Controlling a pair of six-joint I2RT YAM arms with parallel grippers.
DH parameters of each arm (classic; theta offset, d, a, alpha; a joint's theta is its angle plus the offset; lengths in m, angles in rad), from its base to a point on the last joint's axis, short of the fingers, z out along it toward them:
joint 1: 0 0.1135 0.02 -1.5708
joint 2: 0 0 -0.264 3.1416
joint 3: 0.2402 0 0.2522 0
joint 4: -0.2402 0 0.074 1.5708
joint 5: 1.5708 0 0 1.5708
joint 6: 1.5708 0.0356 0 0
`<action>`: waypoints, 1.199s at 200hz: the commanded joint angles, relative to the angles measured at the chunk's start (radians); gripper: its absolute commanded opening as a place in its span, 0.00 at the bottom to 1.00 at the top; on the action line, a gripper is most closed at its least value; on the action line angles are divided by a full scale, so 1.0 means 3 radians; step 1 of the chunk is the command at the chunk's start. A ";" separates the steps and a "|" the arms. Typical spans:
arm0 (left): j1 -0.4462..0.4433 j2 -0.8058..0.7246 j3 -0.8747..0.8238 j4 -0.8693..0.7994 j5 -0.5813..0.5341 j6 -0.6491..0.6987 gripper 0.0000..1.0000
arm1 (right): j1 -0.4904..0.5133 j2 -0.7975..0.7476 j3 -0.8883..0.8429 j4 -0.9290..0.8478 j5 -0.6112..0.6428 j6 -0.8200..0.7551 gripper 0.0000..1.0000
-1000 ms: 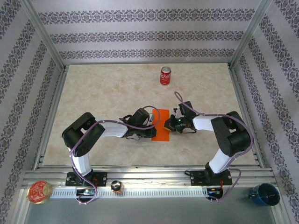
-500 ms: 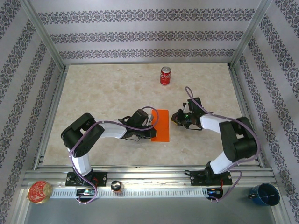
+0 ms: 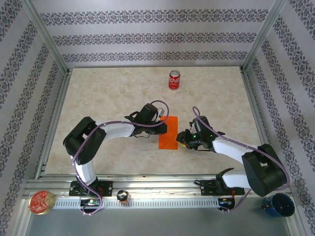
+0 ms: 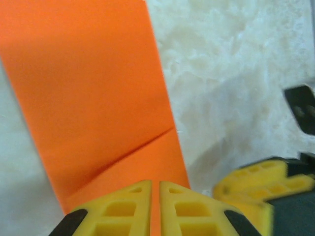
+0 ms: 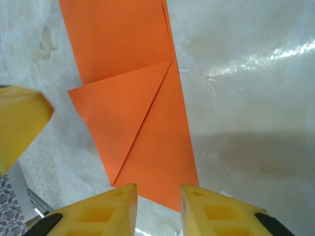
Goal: Fold a paper plane with a square sheet of paper (pick it up from the middle)
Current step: Turn over the paper at the center of the table.
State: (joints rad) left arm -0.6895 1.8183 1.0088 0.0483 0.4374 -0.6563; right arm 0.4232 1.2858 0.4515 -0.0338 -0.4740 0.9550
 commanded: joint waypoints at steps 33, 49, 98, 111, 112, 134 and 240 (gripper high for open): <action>0.0049 0.0266 0.0083 -0.0286 0.0152 0.0214 0.10 | 0.0079 0.0002 -0.0006 -0.0068 -0.0049 0.0187 0.32; 0.0048 0.0292 0.0065 -0.0283 0.0150 0.0214 0.10 | 0.0129 0.0075 0.0036 -0.0065 -0.0068 0.0195 0.32; 0.0049 0.0288 -0.0025 -0.0289 0.0149 0.0176 0.09 | 0.0244 0.0277 0.0171 -0.0179 0.0074 0.0186 0.33; 0.0049 0.0268 -0.0053 -0.0265 0.0153 0.0155 0.08 | 0.0256 0.0329 0.0196 -0.0184 0.0092 0.0181 0.33; 0.0049 0.0266 -0.0056 -0.0264 0.0153 0.0152 0.08 | 0.0256 0.0333 0.0200 -0.0184 0.0092 0.0184 0.33; 0.0049 0.0254 -0.0098 -0.0220 0.0162 0.0119 0.08 | 0.0261 0.0465 0.0255 -0.0179 0.0069 0.0179 0.33; 0.0045 0.0193 -0.0151 -0.0192 0.0151 0.0076 0.06 | 0.0169 0.0761 0.0632 0.0053 -0.0036 0.0009 0.48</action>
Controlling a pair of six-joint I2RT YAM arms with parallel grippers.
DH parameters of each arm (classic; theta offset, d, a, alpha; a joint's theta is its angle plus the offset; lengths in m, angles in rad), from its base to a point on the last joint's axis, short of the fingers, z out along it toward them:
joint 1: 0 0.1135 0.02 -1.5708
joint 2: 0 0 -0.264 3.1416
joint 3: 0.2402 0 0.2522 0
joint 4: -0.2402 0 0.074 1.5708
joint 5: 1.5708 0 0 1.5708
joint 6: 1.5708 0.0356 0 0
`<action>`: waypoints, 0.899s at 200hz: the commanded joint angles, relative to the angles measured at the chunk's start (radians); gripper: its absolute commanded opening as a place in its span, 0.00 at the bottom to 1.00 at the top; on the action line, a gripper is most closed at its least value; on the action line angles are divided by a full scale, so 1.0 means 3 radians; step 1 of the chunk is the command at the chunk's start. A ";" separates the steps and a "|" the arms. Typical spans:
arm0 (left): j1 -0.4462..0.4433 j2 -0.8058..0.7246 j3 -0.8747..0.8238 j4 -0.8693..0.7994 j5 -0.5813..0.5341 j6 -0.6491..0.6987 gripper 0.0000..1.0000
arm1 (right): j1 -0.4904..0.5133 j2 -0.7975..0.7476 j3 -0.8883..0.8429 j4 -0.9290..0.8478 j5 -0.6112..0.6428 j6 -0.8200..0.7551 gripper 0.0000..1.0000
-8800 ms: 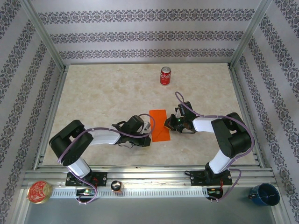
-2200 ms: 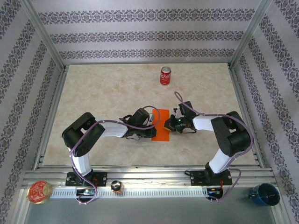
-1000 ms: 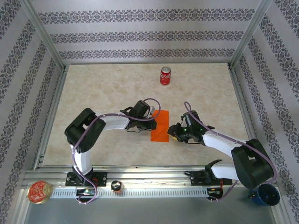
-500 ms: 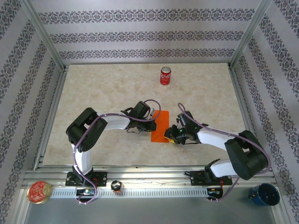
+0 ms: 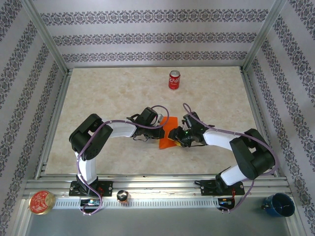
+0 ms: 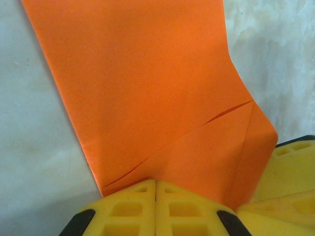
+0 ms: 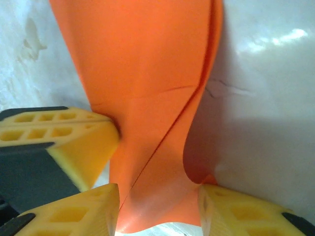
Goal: Fold a paper plane with a square sheet of paper (pick it up from the middle)
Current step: Turn over the paper at the center of the table.
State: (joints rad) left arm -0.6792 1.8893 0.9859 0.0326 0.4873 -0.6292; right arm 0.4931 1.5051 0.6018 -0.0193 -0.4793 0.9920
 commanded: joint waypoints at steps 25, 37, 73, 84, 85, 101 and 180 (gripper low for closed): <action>0.0014 -0.0044 -0.0088 -0.0116 -0.0009 -0.0027 0.06 | -0.0213 0.0072 0.0136 0.0074 -0.0119 -0.0199 0.51; 0.0013 -0.0034 -0.0086 -0.0114 -0.0010 -0.0030 0.06 | -0.0273 0.0126 0.0161 0.0096 -0.0212 -0.0247 0.51; 0.0011 -0.0033 -0.0081 -0.0096 0.0009 -0.0051 0.06 | -0.0415 0.0214 0.0183 0.0149 -0.0356 -0.0285 0.52; 0.0012 -0.0036 -0.0081 -0.0093 0.0010 -0.0059 0.05 | -0.0440 0.0236 0.0183 0.0180 -0.0398 -0.0276 0.52; 0.0011 -0.0040 -0.0081 -0.0091 0.0008 -0.0060 0.05 | -0.0441 0.0238 0.0180 0.0183 -0.0400 -0.0278 0.52; 0.0012 -0.0043 -0.0088 -0.0070 0.0015 -0.0070 0.05 | -0.0452 0.0268 0.0158 0.0260 -0.0406 -0.0266 0.49; 0.0010 -0.0086 -0.0119 0.0045 0.0030 -0.0167 0.06 | -0.0541 0.0450 0.0022 0.0756 -0.0528 -0.0172 0.25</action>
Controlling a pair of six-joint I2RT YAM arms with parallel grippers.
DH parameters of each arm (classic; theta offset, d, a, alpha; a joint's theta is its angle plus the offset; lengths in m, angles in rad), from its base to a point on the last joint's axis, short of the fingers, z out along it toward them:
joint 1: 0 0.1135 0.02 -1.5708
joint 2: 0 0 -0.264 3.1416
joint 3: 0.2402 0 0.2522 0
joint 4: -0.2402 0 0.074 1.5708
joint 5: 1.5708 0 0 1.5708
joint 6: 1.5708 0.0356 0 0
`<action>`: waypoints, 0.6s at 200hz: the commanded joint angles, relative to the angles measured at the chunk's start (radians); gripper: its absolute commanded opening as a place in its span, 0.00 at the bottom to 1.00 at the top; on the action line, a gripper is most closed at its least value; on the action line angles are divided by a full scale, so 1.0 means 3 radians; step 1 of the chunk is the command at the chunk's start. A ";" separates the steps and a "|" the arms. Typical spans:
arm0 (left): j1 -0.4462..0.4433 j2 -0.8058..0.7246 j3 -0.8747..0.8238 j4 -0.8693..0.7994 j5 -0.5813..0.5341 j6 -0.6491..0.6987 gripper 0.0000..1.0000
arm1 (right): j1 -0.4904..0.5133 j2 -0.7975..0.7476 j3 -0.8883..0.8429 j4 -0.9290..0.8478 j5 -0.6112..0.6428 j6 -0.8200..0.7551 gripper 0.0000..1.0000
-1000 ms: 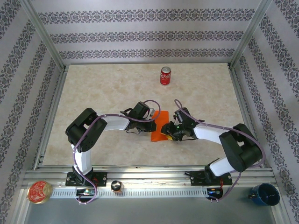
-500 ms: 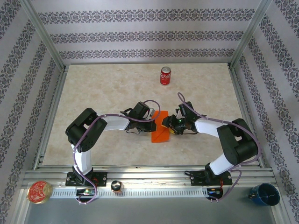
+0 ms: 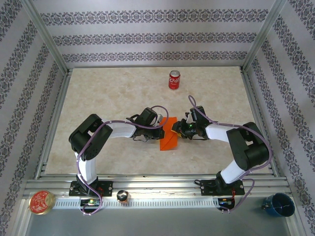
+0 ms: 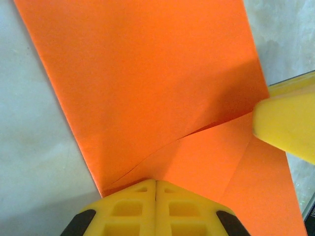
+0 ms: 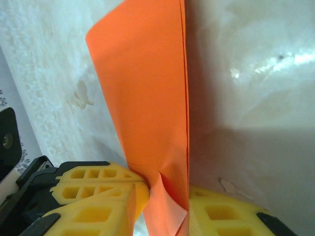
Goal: Fold a paper plane with a square sheet of paper (pick it up from the middle)
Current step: Turn over the paper at the center of the table.
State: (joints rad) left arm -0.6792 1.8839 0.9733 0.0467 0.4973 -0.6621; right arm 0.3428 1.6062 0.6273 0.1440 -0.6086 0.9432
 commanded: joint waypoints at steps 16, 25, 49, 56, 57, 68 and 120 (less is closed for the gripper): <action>0.0011 -0.0090 -0.0098 0.0032 0.0004 -0.0082 0.06 | -0.0048 0.0152 -0.0080 0.0273 -0.0134 -0.0006 0.20; 0.0009 -0.0108 -0.0112 0.0049 0.0004 -0.0096 0.07 | -0.0057 0.0161 -0.0090 0.0300 -0.0142 -0.0004 0.17; 0.0009 -0.0217 -0.0161 0.0109 -0.0025 -0.0139 0.13 | -0.0064 0.0159 -0.0102 0.0348 -0.0197 -0.0011 0.06; 0.0009 -0.0282 -0.0193 0.0148 -0.0042 -0.0157 0.14 | -0.0064 0.0141 -0.0102 0.0353 -0.0213 -0.0021 0.03; 0.0009 -0.0295 -0.0198 0.0155 -0.0042 -0.0159 0.14 | -0.0064 0.0139 -0.0102 0.0353 -0.0214 -0.0023 0.02; 0.0010 -0.0434 -0.0253 0.0216 -0.0103 -0.0171 0.19 | -0.0068 0.0078 -0.0085 0.0327 -0.0245 -0.0057 0.00; 0.0014 -0.1336 -0.0520 0.0042 -0.0765 0.0019 0.43 | -0.0002 -0.0536 0.0259 -0.0703 0.0215 -0.0694 0.00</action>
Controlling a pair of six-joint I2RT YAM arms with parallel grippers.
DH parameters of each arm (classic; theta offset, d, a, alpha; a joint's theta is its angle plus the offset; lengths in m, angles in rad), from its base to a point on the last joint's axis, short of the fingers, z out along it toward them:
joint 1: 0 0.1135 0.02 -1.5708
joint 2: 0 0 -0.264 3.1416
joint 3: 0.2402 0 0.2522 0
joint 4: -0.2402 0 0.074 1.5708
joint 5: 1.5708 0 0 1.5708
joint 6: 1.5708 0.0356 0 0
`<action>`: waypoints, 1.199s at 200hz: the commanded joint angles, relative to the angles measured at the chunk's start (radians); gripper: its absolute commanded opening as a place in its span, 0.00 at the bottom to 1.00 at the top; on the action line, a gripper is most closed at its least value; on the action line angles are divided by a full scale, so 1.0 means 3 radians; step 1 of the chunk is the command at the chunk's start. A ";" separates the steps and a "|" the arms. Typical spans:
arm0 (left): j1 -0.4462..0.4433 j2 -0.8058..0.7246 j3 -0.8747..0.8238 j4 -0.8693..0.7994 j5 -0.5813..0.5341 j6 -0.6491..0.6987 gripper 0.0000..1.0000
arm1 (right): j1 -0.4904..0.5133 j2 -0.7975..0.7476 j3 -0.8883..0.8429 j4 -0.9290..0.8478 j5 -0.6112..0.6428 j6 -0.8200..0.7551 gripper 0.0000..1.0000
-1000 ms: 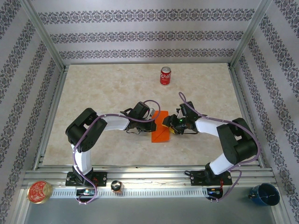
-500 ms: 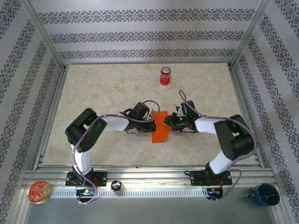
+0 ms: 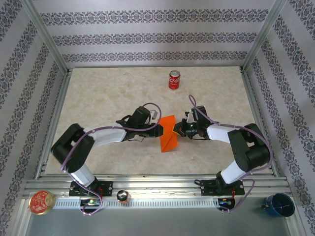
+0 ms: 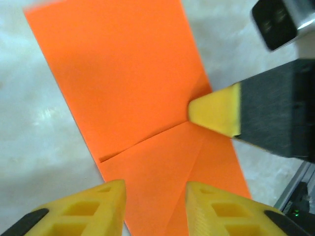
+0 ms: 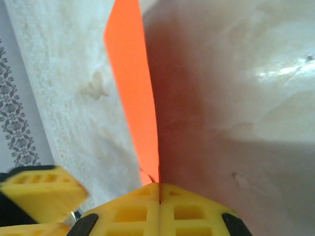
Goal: Fold a paper plane with a square sheet of paper (pick it up from the middle)
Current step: Turn over the paper at the center of the table.
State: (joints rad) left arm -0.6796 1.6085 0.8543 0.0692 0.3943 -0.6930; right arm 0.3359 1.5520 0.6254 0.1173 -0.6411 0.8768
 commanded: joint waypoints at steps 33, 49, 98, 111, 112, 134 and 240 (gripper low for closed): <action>0.0026 -0.1010 -0.0376 -0.0198 -0.0916 0.0246 0.54 | 0.0266 -0.0677 0.0885 -0.1961 0.1459 -0.1211 0.00; 0.0043 -0.1268 -0.0532 -0.0212 -0.1097 0.0269 0.56 | 0.0388 -0.0661 0.1247 -0.2530 0.2032 -0.1450 0.00; 0.0105 -0.1933 -0.0960 -0.0331 -0.1563 0.0191 0.61 | 0.0791 -0.0340 0.1875 -0.3239 0.3643 -0.1933 0.00; 0.0118 -0.2081 -0.1048 -0.0376 -0.1652 0.0145 0.61 | 0.0831 -0.0244 0.1903 -0.3221 0.3772 -0.1854 0.00; 0.0121 -0.2090 -0.1053 -0.0383 -0.1657 0.0141 0.61 | 0.0835 -0.0231 0.1903 -0.3215 0.3778 -0.1849 0.00; 0.0138 -0.2306 -0.1151 -0.0471 -0.1754 0.0087 0.61 | 0.0995 0.0063 0.1944 -0.3122 0.3921 -0.1735 0.00; 0.0176 -0.2663 -0.1271 -0.0688 -0.1763 -0.0019 0.60 | 0.1716 0.1489 0.3153 -0.2973 0.2559 -0.1213 0.25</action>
State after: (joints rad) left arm -0.6456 0.8139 0.4858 -0.1108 -0.1429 -0.6891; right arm 0.8600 2.0113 1.5326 -0.8204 0.3637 0.4641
